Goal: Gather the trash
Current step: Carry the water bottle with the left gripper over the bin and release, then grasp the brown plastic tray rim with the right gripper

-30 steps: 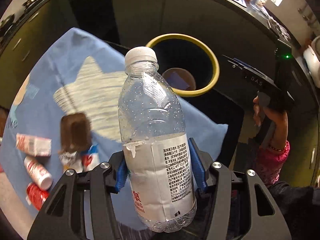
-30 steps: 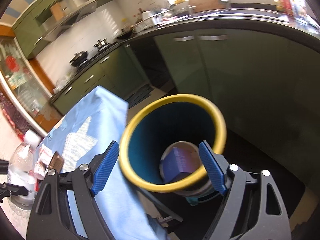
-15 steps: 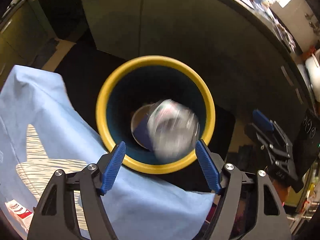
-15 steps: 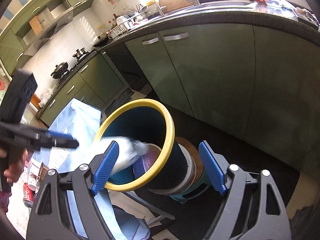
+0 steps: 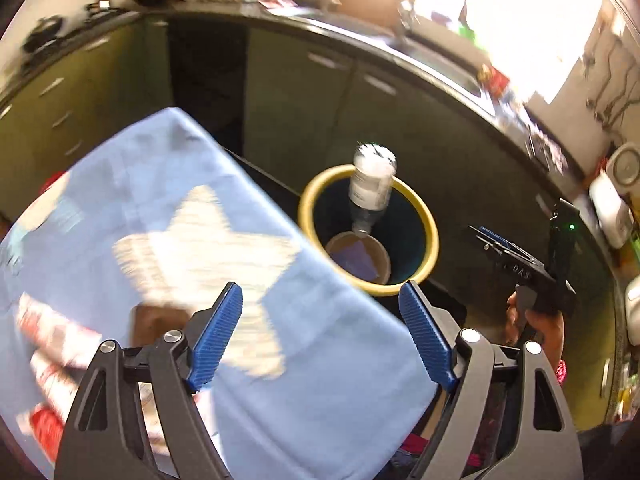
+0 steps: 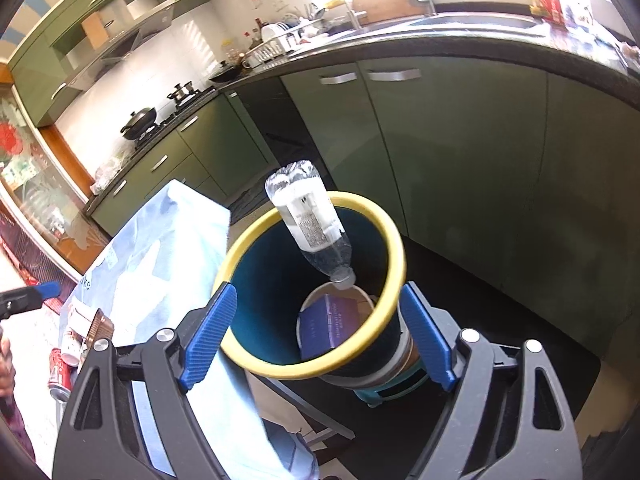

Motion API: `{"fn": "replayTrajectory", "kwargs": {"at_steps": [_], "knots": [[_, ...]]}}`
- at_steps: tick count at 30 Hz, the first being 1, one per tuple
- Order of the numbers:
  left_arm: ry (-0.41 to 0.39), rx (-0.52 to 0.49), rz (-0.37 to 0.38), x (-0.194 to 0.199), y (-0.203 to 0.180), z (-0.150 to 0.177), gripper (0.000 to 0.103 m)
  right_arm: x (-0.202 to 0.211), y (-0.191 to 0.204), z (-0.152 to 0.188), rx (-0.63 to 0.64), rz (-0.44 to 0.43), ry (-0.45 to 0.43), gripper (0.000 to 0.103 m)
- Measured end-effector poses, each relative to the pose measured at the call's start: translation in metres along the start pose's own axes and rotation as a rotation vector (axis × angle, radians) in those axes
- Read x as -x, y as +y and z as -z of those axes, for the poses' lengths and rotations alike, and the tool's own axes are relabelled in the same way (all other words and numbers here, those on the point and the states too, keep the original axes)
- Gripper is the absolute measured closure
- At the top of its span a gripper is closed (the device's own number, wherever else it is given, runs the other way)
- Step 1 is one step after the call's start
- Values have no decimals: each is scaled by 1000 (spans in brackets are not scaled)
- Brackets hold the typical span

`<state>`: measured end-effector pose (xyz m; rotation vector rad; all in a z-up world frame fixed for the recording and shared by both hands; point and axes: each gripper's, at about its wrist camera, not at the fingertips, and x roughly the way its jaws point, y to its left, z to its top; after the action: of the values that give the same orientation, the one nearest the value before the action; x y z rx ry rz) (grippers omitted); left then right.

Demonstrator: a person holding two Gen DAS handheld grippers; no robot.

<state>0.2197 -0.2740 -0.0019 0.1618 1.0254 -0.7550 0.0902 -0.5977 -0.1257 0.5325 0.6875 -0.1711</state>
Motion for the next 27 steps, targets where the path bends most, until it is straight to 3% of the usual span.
{"fn": "replayTrajectory", "kwargs": {"at_steps": [6, 10, 13, 19, 24, 27], "knots": [[-174, 141, -44, 66, 69, 58, 21, 2, 46, 0, 83, -28, 6, 24], [-316, 232, -124, 107, 108, 103, 18, 1, 86, 4, 163, -66, 25, 24], [-379, 300, -181, 127, 135, 136, 16, -6, 118, 11, 225, -116, 56, 24], [-399, 393, -240, 133, 166, 191, 16, -33, 196, 38, 372, -241, 176, 24], [-402, 439, -213, 128, 175, 219, 16, -53, 254, 65, 560, -279, 226, 24], [-399, 447, -207, 124, 176, 230, 16, -62, 284, 77, 682, -299, 229, 29]]}}
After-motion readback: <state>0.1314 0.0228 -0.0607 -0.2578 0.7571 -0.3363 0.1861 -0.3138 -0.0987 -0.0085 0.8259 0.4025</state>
